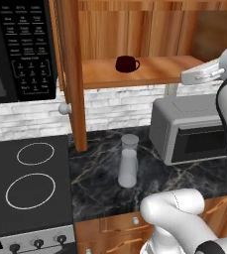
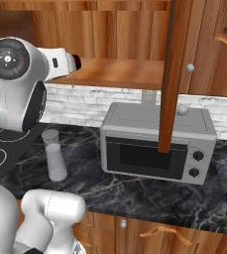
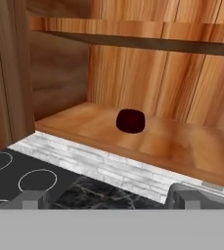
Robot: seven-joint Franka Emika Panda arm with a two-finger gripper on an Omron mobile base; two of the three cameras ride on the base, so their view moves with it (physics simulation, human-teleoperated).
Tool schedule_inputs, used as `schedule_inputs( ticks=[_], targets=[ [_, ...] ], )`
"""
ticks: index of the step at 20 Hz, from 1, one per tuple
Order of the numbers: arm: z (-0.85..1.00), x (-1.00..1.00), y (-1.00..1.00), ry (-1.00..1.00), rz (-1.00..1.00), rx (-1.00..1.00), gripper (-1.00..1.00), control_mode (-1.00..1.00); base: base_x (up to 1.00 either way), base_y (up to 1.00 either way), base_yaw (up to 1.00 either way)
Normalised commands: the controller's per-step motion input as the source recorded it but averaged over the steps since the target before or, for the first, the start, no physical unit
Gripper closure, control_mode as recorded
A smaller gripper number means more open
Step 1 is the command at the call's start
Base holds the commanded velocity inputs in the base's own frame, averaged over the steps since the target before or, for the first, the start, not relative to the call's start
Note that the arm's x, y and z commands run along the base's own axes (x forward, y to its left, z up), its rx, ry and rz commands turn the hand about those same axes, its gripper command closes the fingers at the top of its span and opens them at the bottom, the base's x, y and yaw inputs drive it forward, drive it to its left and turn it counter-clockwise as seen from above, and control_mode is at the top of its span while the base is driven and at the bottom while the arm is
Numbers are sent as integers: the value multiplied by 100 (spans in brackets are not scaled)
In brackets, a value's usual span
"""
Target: There is a tray on the dining counter. Grab the cup, mug, and pitcher and place them on the tray. The pitcher may be placed next to the tray if it cannot fit the tray.
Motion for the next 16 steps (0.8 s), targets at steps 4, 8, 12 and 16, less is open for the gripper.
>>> schedule_inputs(
  ticks=[4, 8, 12, 16],
  targets=[
    [5, 28, -15, 0, 0, 9, -100, -100, 0, 0, 0],
    [0, 36, -23, 0, 0, 5, -100, -100, 0, 0, 0],
    [0, 25, -21, 0, 0, 1, -100, -100, 0, 0, 0],
    [0, 24, -18, 0, 1, 0, -100, -100, 0, 0, 0]
  ],
)
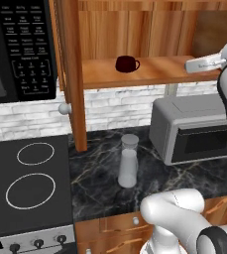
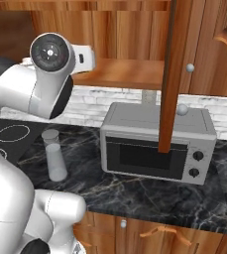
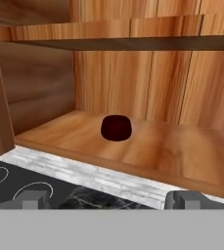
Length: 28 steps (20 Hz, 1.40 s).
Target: There is a tray on the dining counter. Grab the cup, mug, and pitcher and place them on the tray. The pitcher may be placed next to the tray if it cannot fit the tray.
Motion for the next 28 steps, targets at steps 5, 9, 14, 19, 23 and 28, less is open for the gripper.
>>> schedule_inputs(
  ticks=[5, 9, 14, 19, 23, 28],
  targets=[
    [0, 23, -16, 0, 1, 0, -100, -100, 0, 0, 0],
    [0, 25, -17, 0, 2, 0, -100, -100, 0, 0, 0],
    [0, 22, -7, 0, 3, 0, -100, -100, 0, 0, 0],
    [-3, 15, 0, 0, 4, 0, -100, -100, 0, 0, 0],
    [-13, 26, 0, 0, 3, 0, -100, -100, 0, 0, 0],
    [-26, 23, 8, 0, 2, -1, -100, -100, 0, 0, 0]
  ],
)
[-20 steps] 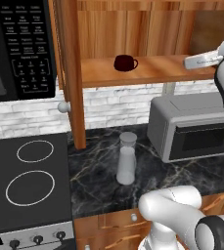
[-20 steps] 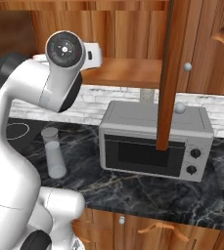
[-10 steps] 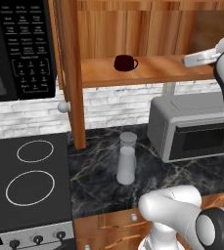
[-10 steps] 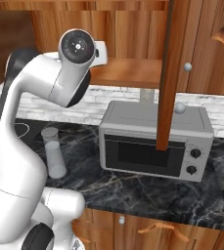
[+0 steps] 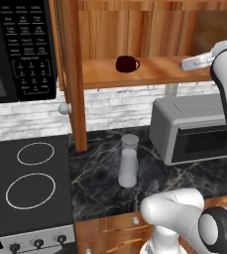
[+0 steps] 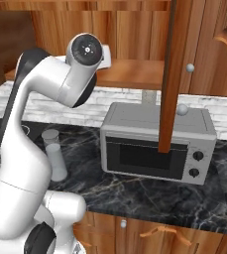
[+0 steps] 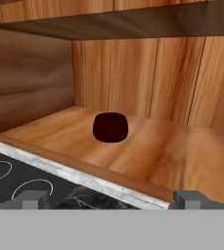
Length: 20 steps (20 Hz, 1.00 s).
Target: There is a tray on the dining counter. Grab the cup, mug, and pitcher and place them on the tray. The pitcher may be placed next to the tray if it cannot fit the tray.
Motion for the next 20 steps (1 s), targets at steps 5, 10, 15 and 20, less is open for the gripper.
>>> schedule_inputs(
  ticks=[5, 10, 15, 20],
  targets=[
    [-23, 18, 11, 0, 2, -1, -100, -100, 0, 0, 0],
    [-2, 22, 5, 0, 0, 0, -100, -100, 0, 0, 0],
    [-1, 22, 6, 0, 0, 0, -100, -100, 0, 0, 0],
    [-7, 23, 12, 0, 1, 0, -100, -100, 0, 0, 0]
  ],
)
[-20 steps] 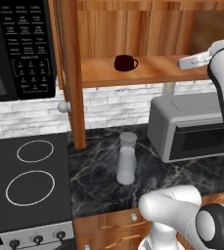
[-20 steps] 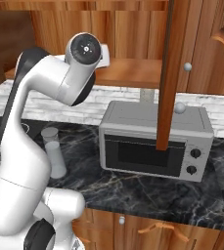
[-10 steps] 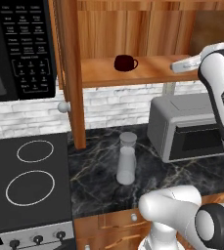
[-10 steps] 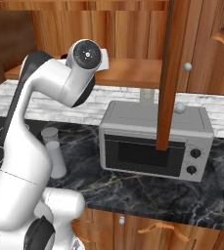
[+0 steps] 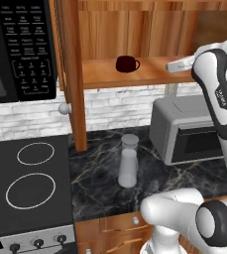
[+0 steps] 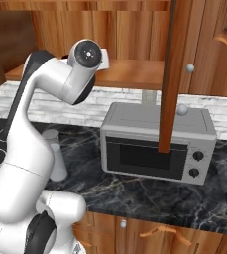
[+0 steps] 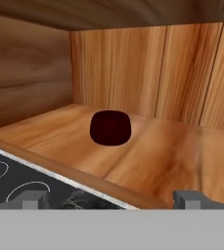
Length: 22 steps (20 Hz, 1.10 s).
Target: There is a tray on the dining counter. Grab the cup, mug, and pitcher and place them on the tray. The pitcher may be placed next to the tray if it cannot fit the tray.
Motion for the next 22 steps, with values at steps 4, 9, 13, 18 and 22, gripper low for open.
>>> schedule_inputs(
  ticks=[4, 9, 13, 18, 22],
  targets=[
    [-8, 19, 18, 0, 0, -2, -100, -100, 0, 0, 0],
    [-15, 22, 21, 0, 0, -4, -100, -100, 0, 0, 0],
    [-15, 27, 18, 0, 0, -3, -100, -100, 0, 0, 0],
    [-3, 25, 5, 0, 0, 0, -100, -100, 0, 0, 0],
    [0, 23, 0, 0, 0, 0, -100, -100, 0, 0, 0]
  ],
)
